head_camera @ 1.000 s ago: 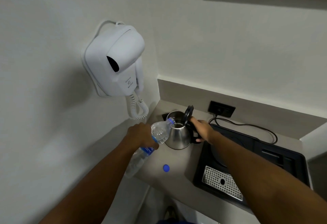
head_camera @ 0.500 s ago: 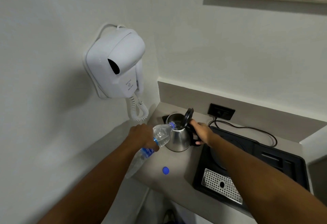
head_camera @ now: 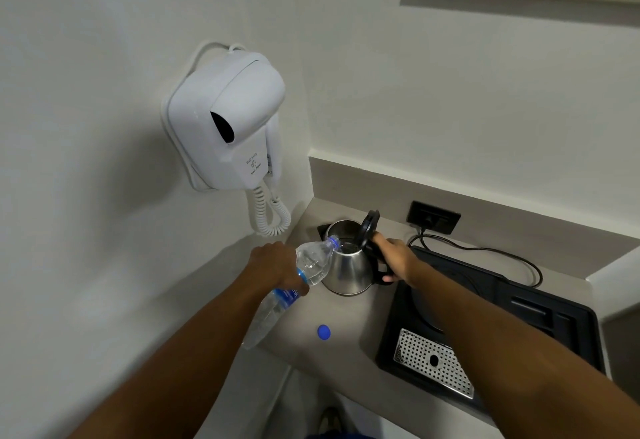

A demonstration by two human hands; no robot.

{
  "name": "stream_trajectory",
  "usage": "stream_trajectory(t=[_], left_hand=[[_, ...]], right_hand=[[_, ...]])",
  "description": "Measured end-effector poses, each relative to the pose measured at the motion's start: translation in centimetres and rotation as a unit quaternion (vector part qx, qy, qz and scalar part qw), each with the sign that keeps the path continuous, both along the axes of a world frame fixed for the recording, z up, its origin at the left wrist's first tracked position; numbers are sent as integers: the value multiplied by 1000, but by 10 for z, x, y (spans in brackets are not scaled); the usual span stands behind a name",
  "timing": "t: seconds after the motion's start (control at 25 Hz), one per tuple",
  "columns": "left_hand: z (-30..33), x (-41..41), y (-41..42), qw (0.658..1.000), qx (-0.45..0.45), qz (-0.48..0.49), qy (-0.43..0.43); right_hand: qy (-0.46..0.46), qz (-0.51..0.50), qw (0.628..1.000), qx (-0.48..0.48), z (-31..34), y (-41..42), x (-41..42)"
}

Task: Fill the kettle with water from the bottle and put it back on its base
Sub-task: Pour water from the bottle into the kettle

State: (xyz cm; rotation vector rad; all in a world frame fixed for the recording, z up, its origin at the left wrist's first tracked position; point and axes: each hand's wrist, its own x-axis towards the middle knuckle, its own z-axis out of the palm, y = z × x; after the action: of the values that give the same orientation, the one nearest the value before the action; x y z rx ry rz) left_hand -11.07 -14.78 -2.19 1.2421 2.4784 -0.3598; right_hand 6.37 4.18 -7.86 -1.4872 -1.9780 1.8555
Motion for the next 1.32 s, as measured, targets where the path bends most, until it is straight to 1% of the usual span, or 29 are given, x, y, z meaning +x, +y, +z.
stream_trajectory(t=[0.32,0.6,0.76,0.88,1.0,1.16,1.24,1.32], left_hand=[[-4,0,6,1000,1,-9,18],[-8,-5,9,1000,20,-20,8],[-13,-6,9,998,55,-16,11],[-22,-6,5,993,118,-2,12],[-38,-4,-10,970,237,46,-25],[-64,8,-31,910,389,124,-76],[-72,11,-36,877,438,155,-122],[-80,13,-40,852,449,198,-180]], right_hand=[[2,-1,1000,5,0,0,0],[6,-2,1000,3,-2,1,0],[9,8,1000,1,-2,1,1],[8,4,1000,5,-3,0,1],[7,5,1000,5,-3,0,1],[9,16,1000,-2,-1,-1,1],[12,16,1000,-3,0,-1,1],[13,13,1000,-5,1,-1,1]])
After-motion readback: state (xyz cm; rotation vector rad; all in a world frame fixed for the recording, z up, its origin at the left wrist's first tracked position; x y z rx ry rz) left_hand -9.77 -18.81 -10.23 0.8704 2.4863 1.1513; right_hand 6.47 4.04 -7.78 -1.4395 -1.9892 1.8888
